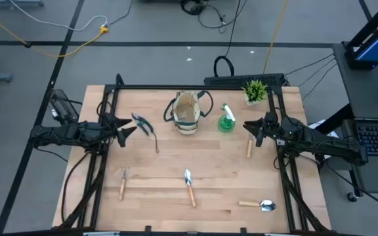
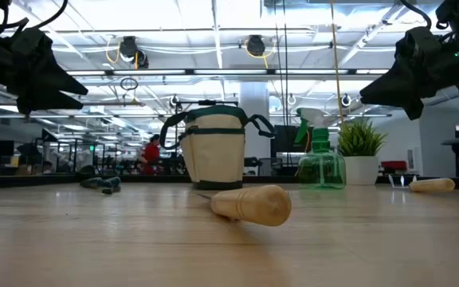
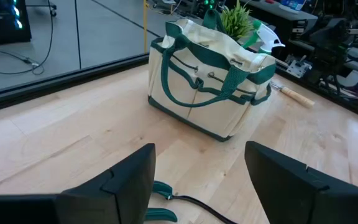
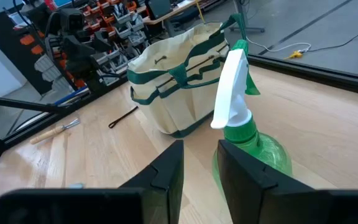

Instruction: Pick & Place Garden tools in Gardening bag

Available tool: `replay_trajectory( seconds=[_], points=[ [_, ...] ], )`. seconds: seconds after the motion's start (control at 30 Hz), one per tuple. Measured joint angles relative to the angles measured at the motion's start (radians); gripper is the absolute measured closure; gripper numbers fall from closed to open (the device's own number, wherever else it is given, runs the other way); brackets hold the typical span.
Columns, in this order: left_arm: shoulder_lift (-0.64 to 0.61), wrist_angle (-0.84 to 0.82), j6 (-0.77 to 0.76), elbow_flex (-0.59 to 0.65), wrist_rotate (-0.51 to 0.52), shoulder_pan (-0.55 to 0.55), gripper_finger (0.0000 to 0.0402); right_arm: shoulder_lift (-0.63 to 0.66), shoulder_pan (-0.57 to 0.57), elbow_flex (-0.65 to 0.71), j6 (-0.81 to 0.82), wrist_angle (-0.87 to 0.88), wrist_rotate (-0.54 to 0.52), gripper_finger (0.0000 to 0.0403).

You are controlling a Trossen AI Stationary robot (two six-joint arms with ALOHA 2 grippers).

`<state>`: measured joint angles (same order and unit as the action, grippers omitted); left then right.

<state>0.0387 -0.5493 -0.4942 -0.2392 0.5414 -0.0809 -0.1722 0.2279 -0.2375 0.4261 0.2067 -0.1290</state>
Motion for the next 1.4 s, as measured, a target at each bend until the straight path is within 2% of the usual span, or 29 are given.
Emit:
replay_trajectory(
  seconds=[0.83, 1.1, 1.3, 1.4],
  points=[
    [0.000, 0.000, 0.000, 0.000, 0.000, 0.000, 0.0149, 0.000, 0.000, 0.000, -0.001, -0.009, -0.003, 0.0314],
    [0.000, 0.000, 0.000, 0.000, 0.000, 0.000, 0.0149, 0.000, 0.000, 0.000, -0.145, -0.183, -0.002, 0.0314],
    [0.000, 0.000, 0.000, 0.000, 0.000, 0.000, 0.0149, -0.009, 0.000, 0.000, -0.093, -0.315, -0.004, 0.0314],
    [0.000, 0.000, 0.000, 0.000, 0.000, 0.000, 0.0149, -0.033, 0.000, 0.000, -0.119, -0.354, -0.004, 0.0314]
  ],
)
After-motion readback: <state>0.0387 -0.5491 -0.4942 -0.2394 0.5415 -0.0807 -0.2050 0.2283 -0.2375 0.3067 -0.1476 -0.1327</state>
